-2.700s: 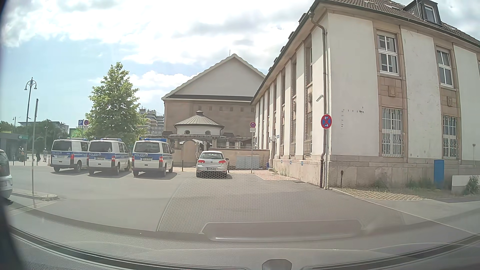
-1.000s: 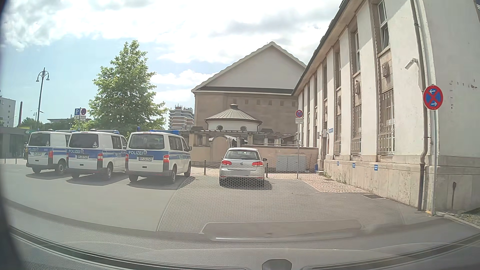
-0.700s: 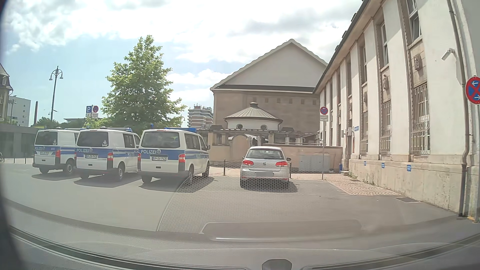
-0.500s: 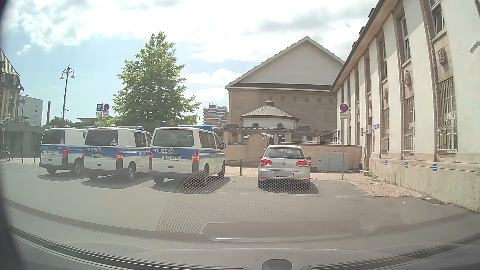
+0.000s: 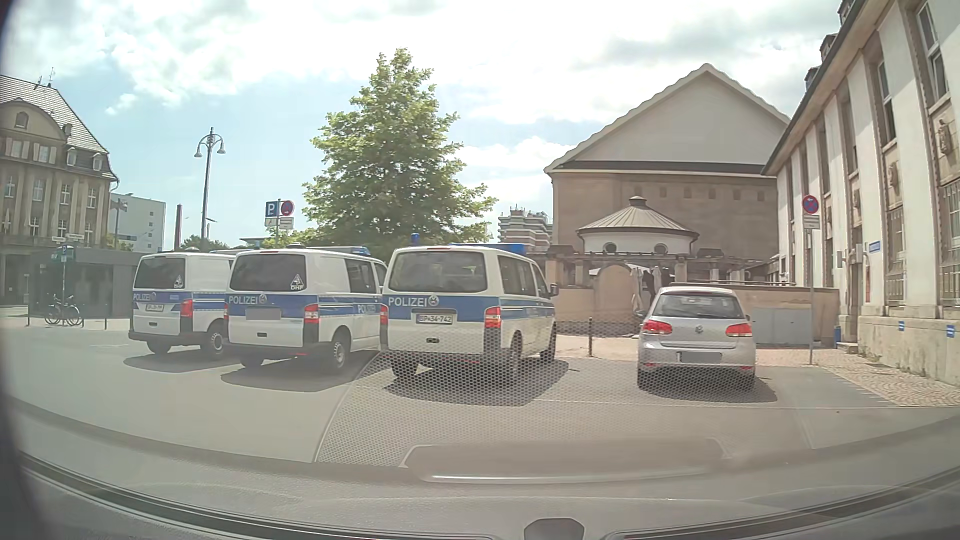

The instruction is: Follow the waypoints while adhering to traffic rules and regulations

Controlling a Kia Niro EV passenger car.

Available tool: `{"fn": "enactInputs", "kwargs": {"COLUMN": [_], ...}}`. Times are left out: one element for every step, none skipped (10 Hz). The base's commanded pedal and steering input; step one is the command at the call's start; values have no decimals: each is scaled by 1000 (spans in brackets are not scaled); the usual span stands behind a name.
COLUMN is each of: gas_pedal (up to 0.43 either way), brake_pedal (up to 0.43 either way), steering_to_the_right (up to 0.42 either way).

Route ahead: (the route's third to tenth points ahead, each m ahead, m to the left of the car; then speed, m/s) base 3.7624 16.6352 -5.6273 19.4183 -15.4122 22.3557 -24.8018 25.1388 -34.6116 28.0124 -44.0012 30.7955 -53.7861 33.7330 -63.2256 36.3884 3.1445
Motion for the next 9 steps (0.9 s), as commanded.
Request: {"fn": "enactInputs", "kwargs": {"gas_pedal": [0, 0, 0, 0, 20, 47, 47, 47, 47], "brake_pedal": [24, 30, 30, 24, 30, 24, 30, 30, 30], "steering_to_the_right": [-493, -505, -518, -531, -545, -554, -560, -562, -562]}}
